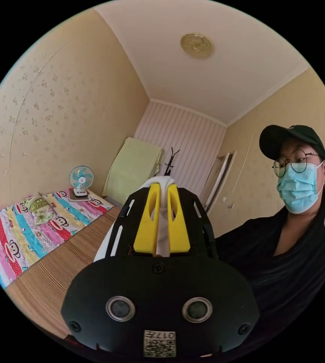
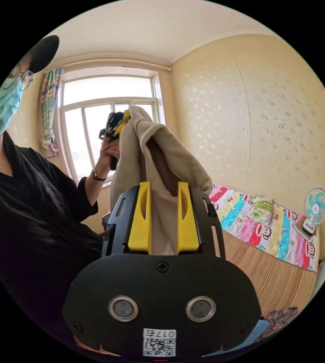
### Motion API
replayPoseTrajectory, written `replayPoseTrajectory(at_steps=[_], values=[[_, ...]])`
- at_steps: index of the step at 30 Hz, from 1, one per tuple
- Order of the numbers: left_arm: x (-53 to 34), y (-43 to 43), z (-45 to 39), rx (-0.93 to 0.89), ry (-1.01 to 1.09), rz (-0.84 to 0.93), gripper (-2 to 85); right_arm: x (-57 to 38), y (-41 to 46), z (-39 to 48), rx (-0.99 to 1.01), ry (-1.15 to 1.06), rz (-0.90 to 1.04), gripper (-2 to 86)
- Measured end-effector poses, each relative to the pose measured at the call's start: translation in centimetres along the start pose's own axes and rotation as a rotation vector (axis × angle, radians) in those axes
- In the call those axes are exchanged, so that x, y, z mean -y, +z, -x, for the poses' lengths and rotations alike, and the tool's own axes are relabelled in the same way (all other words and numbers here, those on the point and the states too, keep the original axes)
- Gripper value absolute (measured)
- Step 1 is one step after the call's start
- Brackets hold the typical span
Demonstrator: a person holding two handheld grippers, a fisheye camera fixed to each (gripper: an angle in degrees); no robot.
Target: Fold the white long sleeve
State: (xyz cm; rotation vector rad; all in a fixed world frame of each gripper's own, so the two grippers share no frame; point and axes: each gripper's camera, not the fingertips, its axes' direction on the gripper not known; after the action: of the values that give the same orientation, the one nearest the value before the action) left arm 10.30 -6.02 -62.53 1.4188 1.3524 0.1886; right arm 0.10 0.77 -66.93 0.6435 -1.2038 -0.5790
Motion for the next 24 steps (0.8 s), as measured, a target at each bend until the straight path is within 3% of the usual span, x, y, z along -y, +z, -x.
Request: replayPoseTrajectory(at_steps=[3, 9, 13, 14, 19, 24], values=[[0.8, -1.4, -0.6, -0.163, 0.103, -0.002, 0.9, -4.7, -1.1, -0.8, 0.055, 0.025, -0.032, 10.7], [2.9, -4.8, -0.4, -0.247, 0.132, -0.045, 0.9, -9.5, 0.4, -5.0, 0.168, 0.207, 0.058, 17.5], [4.0, -7.2, 1.2, -0.244, 0.104, -0.057, 0.9, -8.2, 2.3, -7.5, 0.331, 0.234, 0.076, 10.3], [4.2, -8.5, 1.8, -0.214, 0.088, -0.059, 0.9, -7.3, 1.1, -8.4, 0.357, 0.231, 0.028, 5.2], [3.0, -16.2, 3.6, -0.010, 0.048, -0.116, 0.9, -3.9, -9.9, -10.9, 0.195, 0.235, -0.210, 3.8], [-0.9, -17.5, 6.4, 0.198, -0.203, 0.147, 0.7, 0.2, -19.2, -11.2, 0.102, 0.122, -0.214, 3.6]])
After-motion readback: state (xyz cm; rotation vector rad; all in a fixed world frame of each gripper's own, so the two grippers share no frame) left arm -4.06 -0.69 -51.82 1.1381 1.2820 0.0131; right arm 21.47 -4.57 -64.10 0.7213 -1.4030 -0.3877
